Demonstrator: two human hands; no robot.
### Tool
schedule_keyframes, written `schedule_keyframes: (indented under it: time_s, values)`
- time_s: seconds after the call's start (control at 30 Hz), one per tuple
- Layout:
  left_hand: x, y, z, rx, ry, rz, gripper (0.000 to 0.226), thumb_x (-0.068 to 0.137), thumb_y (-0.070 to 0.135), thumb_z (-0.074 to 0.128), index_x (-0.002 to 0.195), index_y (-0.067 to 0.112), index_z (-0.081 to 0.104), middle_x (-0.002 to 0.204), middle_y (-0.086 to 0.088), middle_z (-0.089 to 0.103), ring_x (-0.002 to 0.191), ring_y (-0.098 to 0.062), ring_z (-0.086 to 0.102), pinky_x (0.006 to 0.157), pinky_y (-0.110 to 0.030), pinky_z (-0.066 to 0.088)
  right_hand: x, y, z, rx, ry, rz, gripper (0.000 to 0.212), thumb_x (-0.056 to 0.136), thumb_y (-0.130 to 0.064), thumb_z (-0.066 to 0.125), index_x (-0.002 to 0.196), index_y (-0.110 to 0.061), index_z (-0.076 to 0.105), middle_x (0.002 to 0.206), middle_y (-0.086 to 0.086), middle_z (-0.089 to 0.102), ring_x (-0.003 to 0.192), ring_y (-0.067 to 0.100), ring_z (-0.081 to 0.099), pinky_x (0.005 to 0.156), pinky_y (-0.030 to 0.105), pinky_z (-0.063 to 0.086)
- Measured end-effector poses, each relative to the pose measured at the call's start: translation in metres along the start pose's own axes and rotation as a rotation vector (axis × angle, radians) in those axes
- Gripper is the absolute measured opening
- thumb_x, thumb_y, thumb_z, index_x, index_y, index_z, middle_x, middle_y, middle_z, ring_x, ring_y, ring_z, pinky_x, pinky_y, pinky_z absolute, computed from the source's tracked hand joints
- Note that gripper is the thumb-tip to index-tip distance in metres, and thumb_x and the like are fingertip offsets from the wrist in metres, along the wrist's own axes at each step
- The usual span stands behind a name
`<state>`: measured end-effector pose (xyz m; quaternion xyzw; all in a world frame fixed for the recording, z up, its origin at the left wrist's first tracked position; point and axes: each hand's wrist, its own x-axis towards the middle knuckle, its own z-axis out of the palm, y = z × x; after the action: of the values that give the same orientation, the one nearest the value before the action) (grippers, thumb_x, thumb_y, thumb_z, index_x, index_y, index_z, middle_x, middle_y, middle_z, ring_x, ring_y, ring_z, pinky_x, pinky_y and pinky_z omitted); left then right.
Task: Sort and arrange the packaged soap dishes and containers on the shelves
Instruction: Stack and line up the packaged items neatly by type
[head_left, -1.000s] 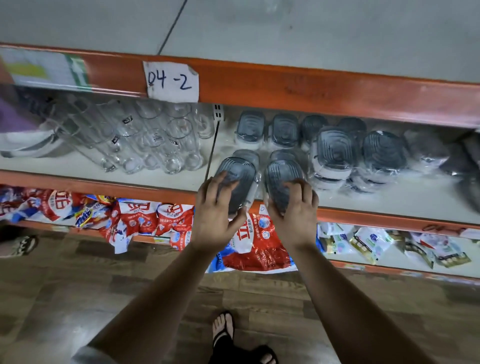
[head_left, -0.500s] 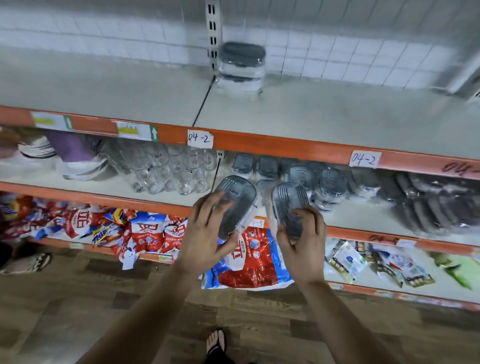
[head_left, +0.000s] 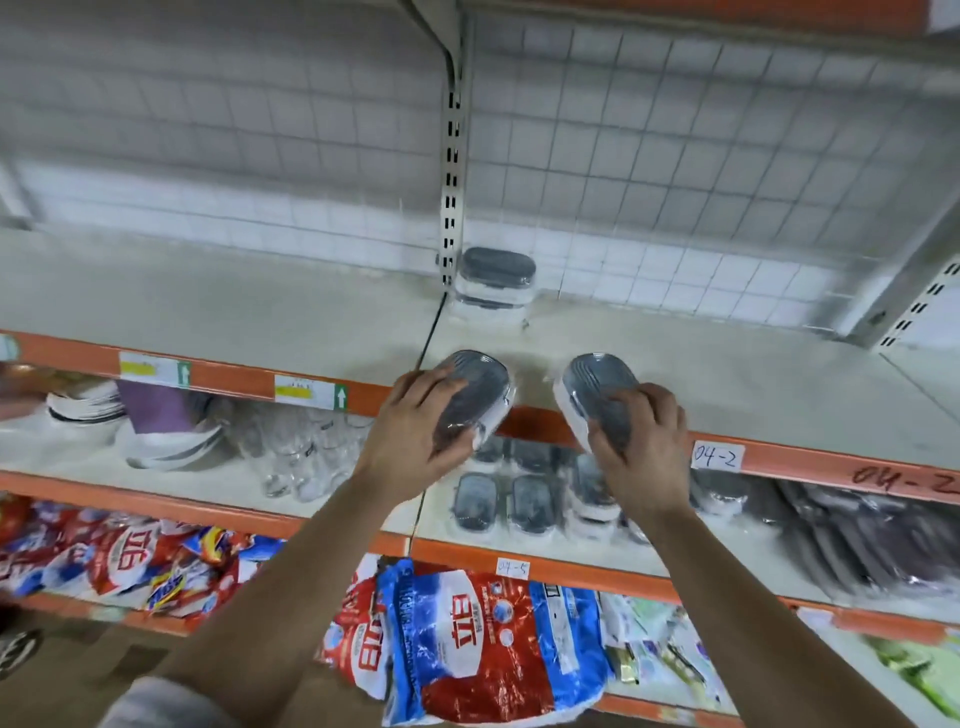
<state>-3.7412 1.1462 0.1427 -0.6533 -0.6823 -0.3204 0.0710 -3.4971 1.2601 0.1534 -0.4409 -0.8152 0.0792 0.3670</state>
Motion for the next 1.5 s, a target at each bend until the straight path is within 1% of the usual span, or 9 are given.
schedule_keyframes:
  time_s: [0.23, 0.37, 0.53, 0.63, 0.8, 1.2, 1.27, 1.33, 1.5]
  values:
    - [0.063, -0.051, 0.007, 0.028, -0.114, 0.022, 0.067, 0.082, 0.055, 0.04, 0.131, 0.013, 0.058, 0.136, -0.008, 0.056, 0.132, -0.031, 0.04, 0.11, -0.047, 0.035, 0.063, 0.011, 0.033, -0.125, -0.115, -0.007, 0.032, 0.089, -0.016, 0.061, 0.12, -0.006, 0.064, 0.121, 0.017, 0.056, 0.117, 0.039, 0.044, 0.105, 0.044, 0.034]
    - [0.095, -0.077, 0.017, 0.191, -0.185, 0.069, 0.058, 0.087, 0.05, 0.039, 0.141, 0.033, 0.048, 0.146, 0.01, 0.047, 0.139, -0.021, 0.03, 0.105, -0.039, 0.026, 0.089, 0.015, 0.049, -0.165, -0.141, 0.018, 0.038, 0.082, 0.003, 0.053, 0.118, -0.001, 0.063, 0.118, 0.018, 0.06, 0.12, 0.04, 0.048, 0.114, 0.043, 0.026]
    - [0.128, -0.093, 0.037, 0.048, -0.231, 0.074, 0.054, 0.094, 0.028, 0.055, 0.146, 0.032, 0.04, 0.15, 0.007, 0.042, 0.137, -0.018, 0.029, 0.113, -0.033, 0.026, 0.117, 0.017, 0.061, -0.131, -0.14, 0.116, 0.034, 0.078, -0.014, 0.066, 0.11, -0.007, 0.061, 0.117, 0.011, 0.056, 0.118, 0.036, 0.042, 0.093, 0.042, 0.042]
    - [0.141, -0.095, 0.046, -0.012, -0.199, 0.053, 0.052, 0.091, 0.035, 0.056, 0.142, 0.028, 0.047, 0.149, 0.006, 0.044, 0.139, -0.017, 0.029, 0.113, -0.024, 0.019, 0.121, 0.022, 0.069, -0.127, -0.109, 0.104, 0.038, 0.075, -0.023, 0.074, 0.105, -0.007, 0.056, 0.114, 0.01, 0.054, 0.114, 0.036, 0.043, 0.088, 0.044, 0.044]
    - [0.152, -0.101, 0.053, 0.067, -0.204, 0.044, 0.057, 0.088, 0.059, 0.056, 0.138, 0.033, 0.049, 0.149, 0.015, 0.041, 0.141, -0.015, 0.028, 0.111, -0.029, 0.03, 0.126, 0.035, 0.077, -0.103, -0.106, 0.113, 0.046, 0.073, -0.03, 0.08, 0.103, -0.006, 0.054, 0.119, 0.014, 0.053, 0.119, 0.035, 0.045, 0.103, 0.041, 0.032]
    - [0.149, -0.095, 0.056, 0.004, -0.233, -0.036, 0.062, 0.095, 0.051, 0.046, 0.151, 0.029, 0.029, 0.163, 0.003, 0.001, 0.148, -0.017, 0.014, 0.112, -0.041, 0.037, 0.126, 0.038, 0.081, -0.094, -0.061, 0.151, 0.048, 0.071, -0.039, 0.077, 0.105, -0.015, 0.053, 0.114, 0.004, 0.054, 0.105, 0.032, 0.049, 0.089, 0.038, 0.037]
    - [0.148, -0.098, 0.05, 0.038, -0.224, -0.036, 0.063, 0.097, 0.053, 0.039, 0.152, 0.025, 0.026, 0.163, -0.001, 0.005, 0.146, -0.02, 0.022, 0.113, -0.04, 0.034, 0.125, 0.037, 0.079, -0.096, -0.047, 0.165, 0.051, 0.071, -0.039, 0.077, 0.108, -0.014, 0.054, 0.116, 0.004, 0.054, 0.105, 0.032, 0.048, 0.086, 0.038, 0.04]
    - [0.15, -0.105, 0.04, 0.106, -0.176, -0.019, 0.059, 0.099, 0.05, 0.034, 0.149, 0.019, 0.034, 0.159, -0.008, 0.024, 0.14, -0.025, 0.034, 0.11, -0.041, 0.034, 0.125, 0.035, 0.075, -0.078, -0.007, 0.169, 0.051, 0.072, -0.041, 0.075, 0.109, -0.013, 0.055, 0.117, 0.005, 0.054, 0.105, 0.033, 0.049, 0.086, 0.038, 0.04]
    - [0.144, -0.136, 0.023, 0.27, -0.073, 0.017, 0.044, 0.099, 0.037, 0.037, 0.128, 0.011, 0.057, 0.124, -0.01, 0.059, 0.11, -0.031, 0.057, 0.091, -0.043, 0.044, 0.122, 0.022, 0.068, 0.024, 0.154, 0.037, 0.057, 0.072, -0.052, 0.058, 0.107, -0.006, 0.057, 0.119, 0.011, 0.053, 0.111, 0.03, 0.05, 0.097, 0.04, 0.039]
